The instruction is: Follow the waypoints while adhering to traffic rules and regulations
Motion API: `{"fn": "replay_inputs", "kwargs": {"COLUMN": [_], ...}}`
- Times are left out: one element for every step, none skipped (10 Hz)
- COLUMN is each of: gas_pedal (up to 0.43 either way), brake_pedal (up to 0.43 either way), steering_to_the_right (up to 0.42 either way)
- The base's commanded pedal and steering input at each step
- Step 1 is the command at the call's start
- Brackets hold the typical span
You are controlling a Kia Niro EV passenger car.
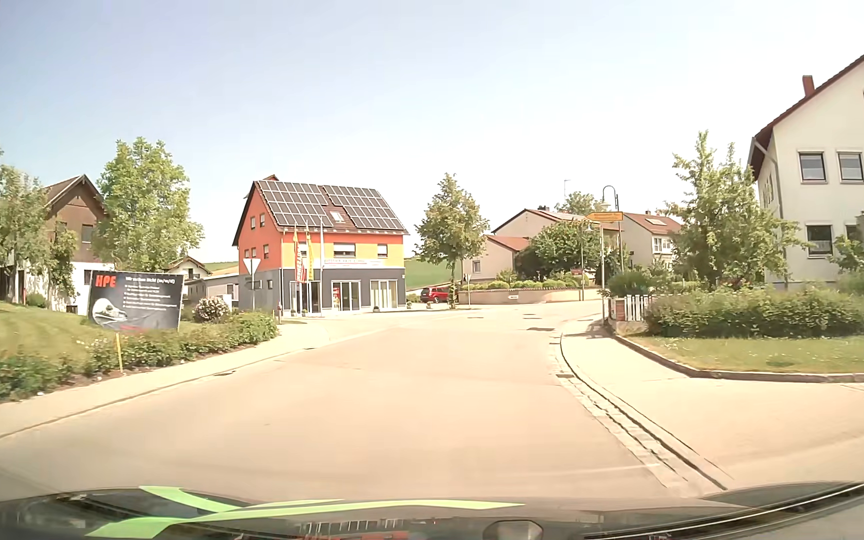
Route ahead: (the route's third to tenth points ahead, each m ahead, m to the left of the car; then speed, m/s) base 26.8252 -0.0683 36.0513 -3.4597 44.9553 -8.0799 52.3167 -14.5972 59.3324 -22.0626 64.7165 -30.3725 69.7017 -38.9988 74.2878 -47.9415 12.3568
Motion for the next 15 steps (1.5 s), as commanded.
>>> {"fn": "replay_inputs", "kwargs": {"gas_pedal": [0.0,0.0,0.0,0.0,0.0,0.0,0.0,0.0,0.0,0.008,0.008,0.008,0.02,0.02,0.02], "brake_pedal": [0.0,0.0,0.0,0.0,0.0,0.0,0.0,0.0,0.0,0.0,0.0,0.0,0.0,0.0,0.0], "steering_to_the_right": [0.004,0.012,0.026,0.029,0.029,0.029,0.03,0.033,0.036,0.04,0.045,0.047,0.048,0.049,0.059]}}
